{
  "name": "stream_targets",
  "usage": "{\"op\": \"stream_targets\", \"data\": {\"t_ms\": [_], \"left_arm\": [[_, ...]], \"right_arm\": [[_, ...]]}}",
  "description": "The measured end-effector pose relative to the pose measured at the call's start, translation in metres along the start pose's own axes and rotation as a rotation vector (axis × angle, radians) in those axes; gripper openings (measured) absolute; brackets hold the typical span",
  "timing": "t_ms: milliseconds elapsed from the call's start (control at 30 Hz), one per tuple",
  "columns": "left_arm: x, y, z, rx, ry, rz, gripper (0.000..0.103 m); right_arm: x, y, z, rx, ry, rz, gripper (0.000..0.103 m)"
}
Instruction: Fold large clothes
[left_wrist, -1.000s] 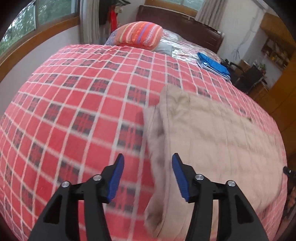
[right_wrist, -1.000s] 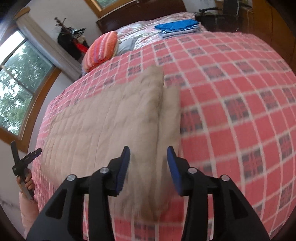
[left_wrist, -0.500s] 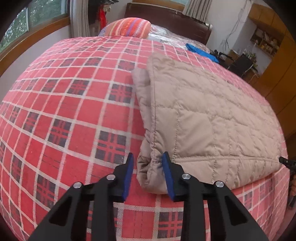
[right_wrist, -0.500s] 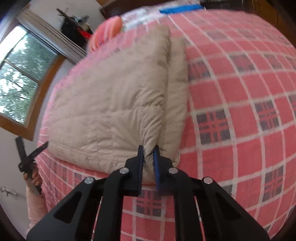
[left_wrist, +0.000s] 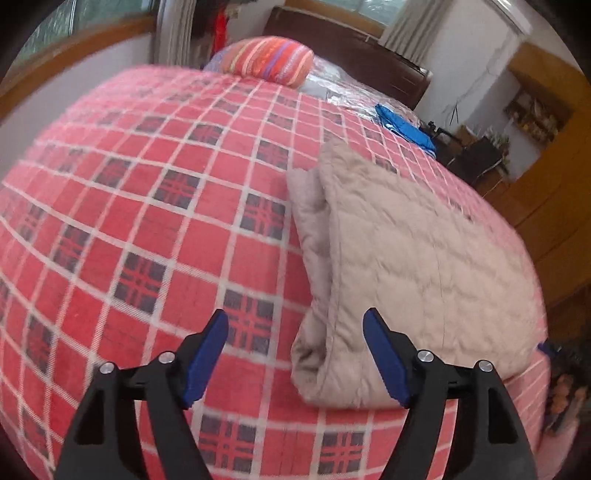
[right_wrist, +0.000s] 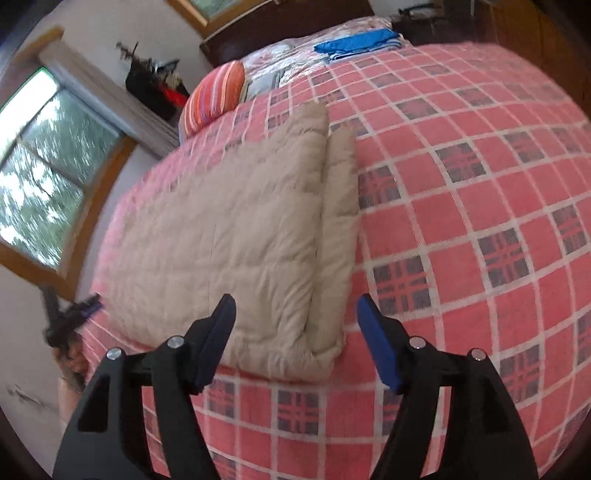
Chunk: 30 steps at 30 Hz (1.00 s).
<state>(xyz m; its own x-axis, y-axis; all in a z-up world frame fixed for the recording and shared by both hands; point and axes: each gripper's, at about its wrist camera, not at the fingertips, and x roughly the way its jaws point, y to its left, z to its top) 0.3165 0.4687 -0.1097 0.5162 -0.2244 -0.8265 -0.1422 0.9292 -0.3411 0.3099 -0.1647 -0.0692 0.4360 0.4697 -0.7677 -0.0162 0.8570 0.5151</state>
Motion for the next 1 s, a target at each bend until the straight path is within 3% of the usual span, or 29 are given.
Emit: {"op": "stream_targets", "data": {"t_ms": [67, 300, 367, 633, 700, 767, 867, 1000], "left_arm": [[0.015, 0.005, 0.013, -0.031, 0.016, -0.014, 0.076], [0.059, 0.012, 0.028, -0.125, 0.065, -0.176, 0.076], [0.069, 0.013, 0.028, -0.137, 0.073, -0.208, 0.081], [0.085, 0.005, 0.037, -0.097, 0.076, -0.259, 0.092], [0.088, -0.002, 0.041, -0.108, 0.096, -0.315, 0.092], [0.093, -0.01, 0.044, -0.13, 0.146, -0.44, 0.092], [0.099, -0.027, 0.047, -0.097, 0.151, -0.388, 0.089], [0.109, -0.036, 0.045, -0.101, 0.17, -0.333, 0.066]], "right_arm": [[0.005, -0.008, 0.007, 0.034, 0.001, 0.031, 0.07], [0.036, -0.033, 0.031, 0.122, 0.023, 0.081, 0.07], [0.044, -0.038, 0.034, 0.137, 0.03, 0.094, 0.07], [0.07, -0.04, 0.036, 0.146, 0.055, 0.176, 0.081], [0.077, -0.037, 0.036, 0.142, 0.06, 0.183, 0.082], [0.079, -0.033, 0.034, 0.13, 0.055, 0.181, 0.082], [0.081, -0.026, 0.035, 0.111, 0.058, 0.186, 0.071], [0.08, -0.023, 0.034, 0.09, 0.06, 0.178, 0.057]]}}
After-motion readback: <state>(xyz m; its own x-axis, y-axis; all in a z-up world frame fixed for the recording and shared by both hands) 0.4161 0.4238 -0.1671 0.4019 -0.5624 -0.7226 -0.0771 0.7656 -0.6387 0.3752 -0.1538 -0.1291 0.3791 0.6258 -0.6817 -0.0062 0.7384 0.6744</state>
